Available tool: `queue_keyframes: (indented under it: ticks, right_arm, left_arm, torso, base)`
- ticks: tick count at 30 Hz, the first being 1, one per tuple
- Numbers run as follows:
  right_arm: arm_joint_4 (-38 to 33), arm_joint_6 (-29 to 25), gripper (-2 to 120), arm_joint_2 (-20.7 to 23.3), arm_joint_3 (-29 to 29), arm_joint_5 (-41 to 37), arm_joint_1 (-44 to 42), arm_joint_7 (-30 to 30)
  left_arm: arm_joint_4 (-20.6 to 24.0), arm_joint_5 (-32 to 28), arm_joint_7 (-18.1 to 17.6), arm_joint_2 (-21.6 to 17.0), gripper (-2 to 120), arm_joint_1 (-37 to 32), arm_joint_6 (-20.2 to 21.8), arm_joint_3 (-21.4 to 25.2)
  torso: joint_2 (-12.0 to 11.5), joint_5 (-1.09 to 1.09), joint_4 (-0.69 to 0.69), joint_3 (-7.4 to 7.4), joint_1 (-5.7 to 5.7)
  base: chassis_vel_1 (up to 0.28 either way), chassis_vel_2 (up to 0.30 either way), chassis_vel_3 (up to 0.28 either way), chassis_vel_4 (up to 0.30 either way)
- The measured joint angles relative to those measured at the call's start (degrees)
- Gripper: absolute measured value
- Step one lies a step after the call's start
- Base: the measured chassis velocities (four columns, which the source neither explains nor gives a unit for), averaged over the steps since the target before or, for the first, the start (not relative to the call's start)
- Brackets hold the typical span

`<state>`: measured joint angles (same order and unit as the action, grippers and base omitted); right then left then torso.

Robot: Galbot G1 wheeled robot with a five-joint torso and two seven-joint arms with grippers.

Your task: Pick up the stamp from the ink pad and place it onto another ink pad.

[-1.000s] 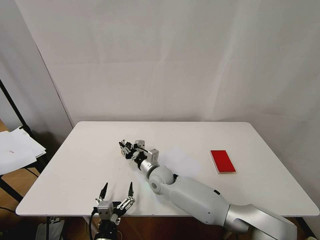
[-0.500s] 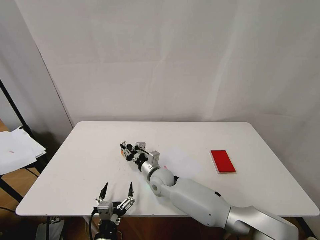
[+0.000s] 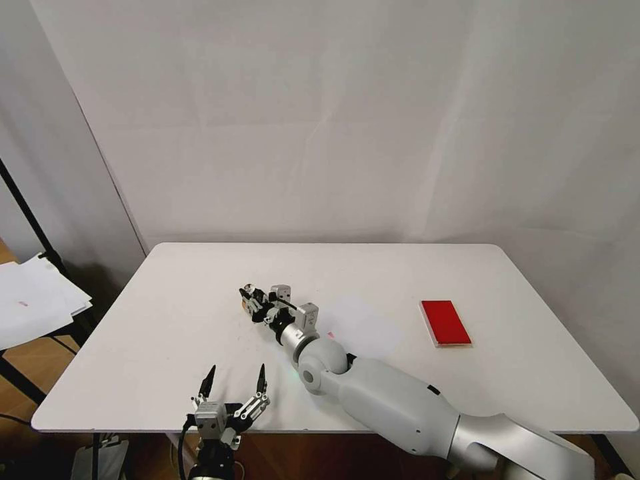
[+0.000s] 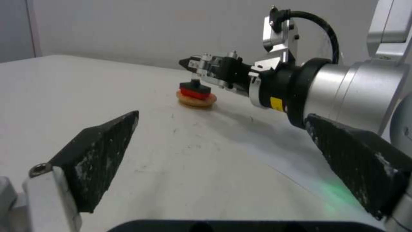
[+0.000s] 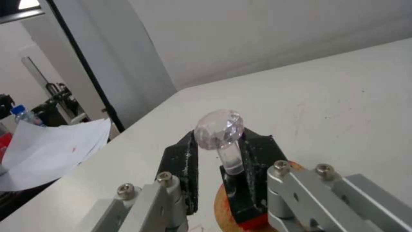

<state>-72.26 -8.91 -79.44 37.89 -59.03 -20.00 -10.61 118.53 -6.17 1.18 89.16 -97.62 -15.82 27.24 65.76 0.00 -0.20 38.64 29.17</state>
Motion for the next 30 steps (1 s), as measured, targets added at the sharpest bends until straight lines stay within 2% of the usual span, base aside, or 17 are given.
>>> queue_keyframes:
  ticks: [2, 7, 8, 11, 12, 15, 16, 19, 24, 30]
  right_arm:
    - [0.00, 0.00, 30, 0.02, 0.00, -0.01, -0.02, -0.03]
    - [-0.10, 0.01, 54, 0.03, 0.03, -0.02, -0.07, -0.13]
    - [-0.10, 0.01, 54, 0.03, 0.03, -0.02, -0.07, -0.13]
    - [-0.10, 0.01, 68, 0.03, 0.14, -0.02, -0.17, -0.19]
    - [-0.10, 0.01, 68, 0.03, 0.14, -0.02, -0.17, -0.19]
    - [-0.33, 0.01, 82, 0.10, 0.21, -0.02, -0.19, -0.54]
    - [-0.33, 0.01, 82, 0.10, 0.21, -0.02, -0.19, -0.54]
    - [-1.64, 0.48, 96, 0.84, 0.28, -0.41, 0.20, -1.46]
    - [-2.90, 0.88, 100, 1.75, -0.08, -0.96, 0.77, -2.00]
    - [-3.36, 0.90, 100, 1.77, -0.76, -0.53, -0.03, -2.55]
  left_arm:
    - [0.00, 0.00, 0.00, 0.00, 102, 0.00, 0.00, 0.00]
    - [0.00, 0.00, 0.00, 0.00, 102, 0.00, 0.00, 0.00]
    - [0.00, 0.00, 0.00, 0.00, 102, 0.00, 0.00, 0.00]
    - [0.00, 0.00, 0.00, 0.00, 102, 0.00, 0.00, 0.00]
    - [0.00, 0.00, 0.00, 0.00, 102, 0.00, 0.00, 0.00]
    - [0.00, 0.00, 0.00, 0.00, 102, 0.00, 0.00, 0.00]
    - [0.00, 0.00, 0.00, 0.00, 102, 0.00, 0.00, 0.00]
    - [0.00, 0.00, 0.00, 0.00, 102, 0.00, 0.00, 0.00]
    - [0.00, 0.00, 0.00, 0.00, 102, 0.00, 0.00, 0.00]
    - [0.00, 0.00, 0.00, 0.00, 102, 0.00, 0.00, 0.00]
  torso:
    - [0.00, -0.01, -0.01, 0.00, 0.00]
    - [0.00, 0.00, 0.00, 0.00, 0.00]
    - [0.00, 0.00, 0.00, 0.00, 0.00]
    - [0.00, 0.00, 0.00, 0.00, 0.00]
    - [0.00, 0.00, 0.00, 0.00, 0.00]
    - [0.00, 0.00, 0.00, 0.00, 0.00]
    - [0.00, 0.00, 0.00, 0.00, 0.00]
    - [0.00, 0.00, 0.00, 0.00, 0.00]
    - [0.00, 0.00, -0.01, 0.00, 0.00]
    - [0.00, 0.00, 0.00, 0.00, 0.00]
  base:
    - [0.000, 0.000, 0.000, 0.000]
    - [0.000, 0.000, 0.000, 0.000]
    - [0.000, 0.000, 0.000, 0.000]
    - [0.000, 0.000, 0.000, 0.000]
    - [0.000, 0.000, 0.000, 0.000]
    - [0.000, 0.000, 0.000, 0.000]
    - [0.000, 0.000, 0.000, 0.000]
    - [0.000, 0.000, 0.000, 0.000]
    - [0.000, 0.000, 0.000, 0.000]
    - [0.000, 0.000, 0.000, 0.000]
